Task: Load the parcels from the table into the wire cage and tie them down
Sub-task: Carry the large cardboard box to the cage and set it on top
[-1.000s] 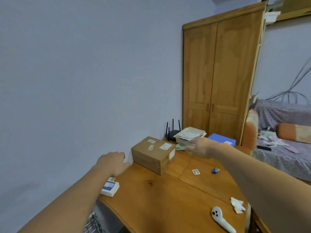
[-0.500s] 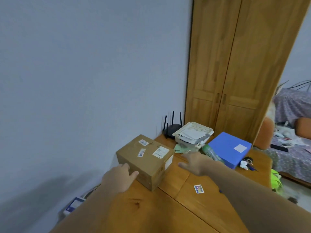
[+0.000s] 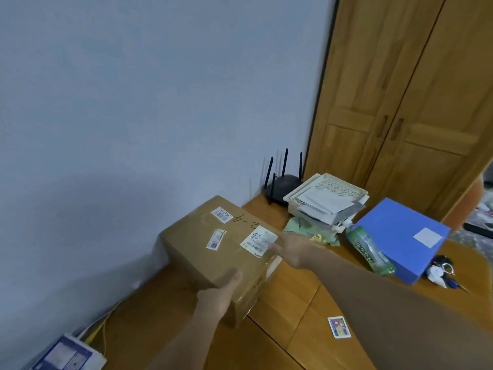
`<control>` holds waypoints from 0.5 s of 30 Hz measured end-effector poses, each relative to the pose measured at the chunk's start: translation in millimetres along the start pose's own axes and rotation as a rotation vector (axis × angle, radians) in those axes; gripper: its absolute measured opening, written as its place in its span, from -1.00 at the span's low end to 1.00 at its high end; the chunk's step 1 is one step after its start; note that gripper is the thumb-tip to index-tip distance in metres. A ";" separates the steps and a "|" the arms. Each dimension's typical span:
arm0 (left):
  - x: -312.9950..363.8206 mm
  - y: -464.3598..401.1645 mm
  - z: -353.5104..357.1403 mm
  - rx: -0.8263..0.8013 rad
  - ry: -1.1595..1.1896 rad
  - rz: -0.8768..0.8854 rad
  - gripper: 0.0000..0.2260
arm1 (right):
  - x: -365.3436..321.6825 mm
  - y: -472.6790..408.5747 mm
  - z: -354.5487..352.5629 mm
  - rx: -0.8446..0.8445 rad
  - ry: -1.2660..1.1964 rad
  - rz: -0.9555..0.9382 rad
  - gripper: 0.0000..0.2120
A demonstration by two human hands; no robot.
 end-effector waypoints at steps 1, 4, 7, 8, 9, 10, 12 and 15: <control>0.5 -7.8 11.1 -0.030 0.053 -0.041 0.15 | 1.5 -15.5 3.5 -0.001 -0.019 0.006 -0.30; -2.3 -32.4 40.0 -0.106 0.155 -0.071 0.01 | 13.2 -59.6 15.3 0.003 -0.096 0.041 -0.12; -9.3 -50.9 48.1 -0.098 0.249 -0.084 -0.04 | 43.2 -94.6 27.9 0.021 -0.342 0.126 0.10; -11.6 -54.1 50.0 -0.102 0.272 -0.092 -0.03 | 53.5 -101.0 35.5 0.006 -0.470 0.156 0.15; -12.6 -54.5 51.3 -0.109 0.288 -0.088 -0.03 | 62.7 -105.9 43.9 -0.003 -0.600 0.178 0.18; -12.1 -53.8 52.2 -0.117 0.307 -0.074 -0.06 | 69.2 -108.9 51.1 -0.010 -0.713 0.198 0.16; -13.0 -53.1 51.8 -0.116 0.333 -0.049 -0.13 | 73.5 -111.6 63.0 -0.033 -0.872 0.212 0.02; -16.8 -57.2 51.2 -0.104 0.336 -0.053 -0.05 | 74.6 -114.2 69.8 -0.025 -0.976 0.193 -0.12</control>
Point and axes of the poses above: each hand's wrist, its own y-axis away from the middle knuckle, its own z-axis out of the palm, x = y × z, the point moved 10 cm from there along -y, towards the middle knuckle, and after that the axes turned 12 degrees about -y, right-handed, at the moved point
